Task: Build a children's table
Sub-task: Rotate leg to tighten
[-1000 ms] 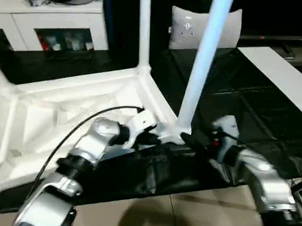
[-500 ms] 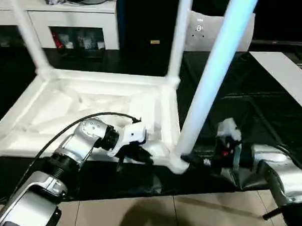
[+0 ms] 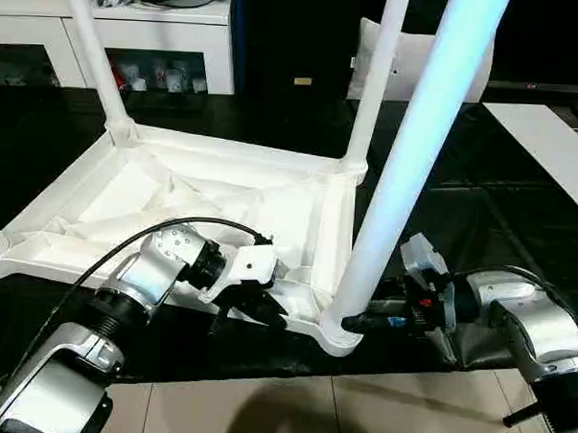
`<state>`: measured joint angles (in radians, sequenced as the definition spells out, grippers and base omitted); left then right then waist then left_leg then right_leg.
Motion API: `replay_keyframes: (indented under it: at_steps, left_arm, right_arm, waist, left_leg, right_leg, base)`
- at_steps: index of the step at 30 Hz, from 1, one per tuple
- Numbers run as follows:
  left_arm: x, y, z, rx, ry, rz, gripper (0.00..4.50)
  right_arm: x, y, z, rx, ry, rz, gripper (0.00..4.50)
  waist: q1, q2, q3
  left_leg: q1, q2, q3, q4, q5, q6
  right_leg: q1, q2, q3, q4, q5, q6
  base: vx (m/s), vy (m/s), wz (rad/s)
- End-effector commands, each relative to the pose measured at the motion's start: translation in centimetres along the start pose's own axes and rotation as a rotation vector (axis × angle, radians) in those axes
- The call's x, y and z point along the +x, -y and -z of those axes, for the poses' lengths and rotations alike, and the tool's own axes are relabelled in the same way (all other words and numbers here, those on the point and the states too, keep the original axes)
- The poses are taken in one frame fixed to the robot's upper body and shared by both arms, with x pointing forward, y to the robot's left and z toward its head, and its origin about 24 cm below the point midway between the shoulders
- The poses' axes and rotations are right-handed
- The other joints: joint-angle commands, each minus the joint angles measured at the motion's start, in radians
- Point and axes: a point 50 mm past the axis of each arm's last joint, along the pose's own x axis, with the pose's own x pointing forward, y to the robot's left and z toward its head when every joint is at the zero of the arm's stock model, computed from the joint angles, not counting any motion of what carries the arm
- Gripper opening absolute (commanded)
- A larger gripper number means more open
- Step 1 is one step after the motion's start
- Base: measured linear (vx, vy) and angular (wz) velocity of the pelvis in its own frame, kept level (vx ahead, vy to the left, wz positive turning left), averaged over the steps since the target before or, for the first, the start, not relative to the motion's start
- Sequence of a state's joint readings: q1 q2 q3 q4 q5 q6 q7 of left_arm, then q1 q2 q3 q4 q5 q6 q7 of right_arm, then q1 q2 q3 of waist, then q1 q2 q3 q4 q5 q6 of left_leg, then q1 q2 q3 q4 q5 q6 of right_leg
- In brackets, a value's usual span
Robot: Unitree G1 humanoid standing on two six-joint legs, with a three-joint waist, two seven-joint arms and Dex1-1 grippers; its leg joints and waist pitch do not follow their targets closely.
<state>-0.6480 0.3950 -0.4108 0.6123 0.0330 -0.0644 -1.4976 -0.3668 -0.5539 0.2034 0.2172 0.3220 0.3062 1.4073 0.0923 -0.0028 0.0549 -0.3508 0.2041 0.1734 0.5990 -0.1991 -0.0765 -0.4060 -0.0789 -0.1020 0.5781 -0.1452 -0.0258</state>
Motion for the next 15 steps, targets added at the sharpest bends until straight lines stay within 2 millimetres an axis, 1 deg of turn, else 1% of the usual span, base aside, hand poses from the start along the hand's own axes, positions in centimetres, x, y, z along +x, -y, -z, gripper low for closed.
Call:
replay_keyframes:
  at_steps: [1, 4, 5, 6, 7, 8, 9, 10, 11, 12, 13, 14, 15]
  left_arm:
    - [0.5, -0.2, -1.0, 0.044, 0.003, 0.046, 0.0]
    - [0.5, -0.7, -1.4, -0.018, 0.068, -0.025, 0.0]
    - [0.4, -0.9, -1.5, -0.042, 0.076, -0.061, 0.0]
    - [0.4, -1.1, -1.5, -0.056, 0.077, -0.084, 0.0]
    - [0.4, -1.3, -1.5, -0.084, 0.086, -0.127, 0.0]
    - [0.4, -1.5, -1.5, -0.103, 0.092, -0.155, 0.0]
    - [0.4, -1.7, -1.6, -0.135, 0.099, -0.19, 0.0]
    - [0.4, -1.8, -1.6, -0.158, 0.102, -0.211, 0.0]
    - [0.5, -1.9, -1.7, -0.178, 0.101, -0.24, 0.0]
    - [0.6, -2.2, -1.9, -0.204, 0.102, -0.282, 0.0]
    - [0.7, -2.4, -2.1, -0.225, 0.106, -0.319, 0.0]
    - [0.9, -2.6, -2.3, -0.242, 0.111, -0.351, 0.0]
    - [1.0, -2.7, -2.5, -0.254, 0.115, -0.368, 0.0]
  right_arm:
    - [0.3, -0.5, -0.2, 0.006, 0.008, -0.057, 1.98]
    - [0.5, -0.6, -0.2, 0.023, 0.045, -0.028, 1.95]
    - [0.7, -0.6, -0.2, 0.036, 0.061, -0.002, 1.95]
    - [0.8, -0.6, -0.2, 0.045, 0.071, 0.015, 1.95]
    - [1.2, -0.5, -0.1, 0.05, 0.083, 0.063, 1.95]
    - [1.5, -0.4, -0.1, 0.052, 0.089, 0.096, 1.95]
    - [2.0, -0.2, 0.0, 0.052, 0.097, 0.159, 1.95]
    - [2.4, -0.1, 0.1, 0.053, 0.102, 0.202, 1.95]
    - [2.9, 0.2, 0.2, 0.068, 0.1, 0.261, 1.94]
    - [3.4, 0.6, 0.2, 0.095, 0.113, 0.326, 1.94]
    - [3.9, 0.9, 0.2, 0.122, 0.129, 0.379, 1.94]
    - [4.3, 1.2, 0.1, 0.151, 0.144, 0.431, 1.93]
    - [4.5, 1.3, 0.1, 0.168, 0.155, 0.46, 1.93]
  waist:
    - [-0.004, -0.013, -0.071]
    - [-0.002, -0.013, -0.07]
    - [-0.002, -0.003, -0.07]
    - [-0.002, -0.006, -0.07]
    - [-0.002, -0.007, -0.07]
    - [-0.005, -0.003, -0.068]
    - [-0.008, -0.003, -0.066]
    - [-0.013, -0.005, -0.066]
    - [-0.021, -0.01, -0.065]
    - [-0.032, -0.009, -0.065]
    - [-0.037, -0.007, -0.065]
    - [-0.05, -0.009, -0.065]
    - [-0.055, -0.008, -0.066]
  left_leg:
    - [0.003, 0.03, 0.0, -0.068, -0.157, 0.066]
    - [0.006, 0.03, 0.0, -0.068, -0.165, 0.064]
    - [0.005, 0.03, 0.0, -0.069, -0.163, 0.06]
    - [0.005, 0.029, -0.001, -0.07, -0.169, 0.057]
    - [0.005, 0.028, -0.001, -0.07, -0.174, 0.056]
    - [0.008, 0.027, -0.003, -0.071, -0.186, 0.045]
    - [0.008, 0.025, -0.003, -0.071, -0.198, 0.042]
    - [0.009, 0.022, -0.005, -0.07, -0.213, 0.034]
    - [0.003, 0.019, -0.007, -0.072, -0.212, 0.028]
    - [0.003, 0.02, -0.009, -0.073, -0.21, 0.021]
    - [0.004, 0.018, -0.009, -0.071, -0.211, 0.021]
    - [-0.001, 0.016, -0.01, -0.07, -0.21, 0.018]
    - [-0.001, 0.015, -0.01, -0.069, -0.21, 0.021]
  right_leg:
    - [0.057, -0.068, 0.049, -0.067, -0.372, -0.154]
    - [0.055, -0.068, 0.048, -0.07, -0.394, -0.15]
    - [0.056, -0.066, 0.05, -0.072, -0.382, -0.151]
    - [0.057, -0.066, 0.047, -0.072, -0.385, -0.152]
    - [0.056, -0.066, 0.047, -0.074, -0.396, -0.148]
    - [0.054, -0.067, 0.046, -0.076, -0.421, -0.14]
    - [0.054, -0.067, 0.044, -0.081, -0.444, -0.134]
    - [0.053, -0.067, 0.04, -0.086, -0.486, -0.117]
    - [0.057, -0.068, 0.037, -0.089, -0.514, -0.099]
    - [0.055, -0.066, 0.037, -0.09, -0.523, -0.09]
    - [0.053, -0.066, 0.036, -0.091, -0.527, -0.09]
    - [0.055, -0.065, 0.035, -0.09, -0.526, -0.091]
    - [0.054, -0.065, 0.034, -0.093, -0.528, -0.09]
  base:
    - [0.0, 0.0, 0.0]
    - [0.0, 0.0, 0.0]
    - [0.0, 0.0, 0.0]
    - [0.0, 0.0, 0.0]
    - [0.0, 0.0, 0.0]
    - [0.0, 0.0, 0.0]
    - [0.0, 0.0, 0.0]
    - [0.0, 0.0, 0.0]
    - [0.0, 0.0, 0.0]
    - [0.0, 0.0, 0.0]
    - [0.0, 0.0, 0.0]
    - [0.0, 0.0, 0.0]
    - [0.0, 0.0, 0.0]
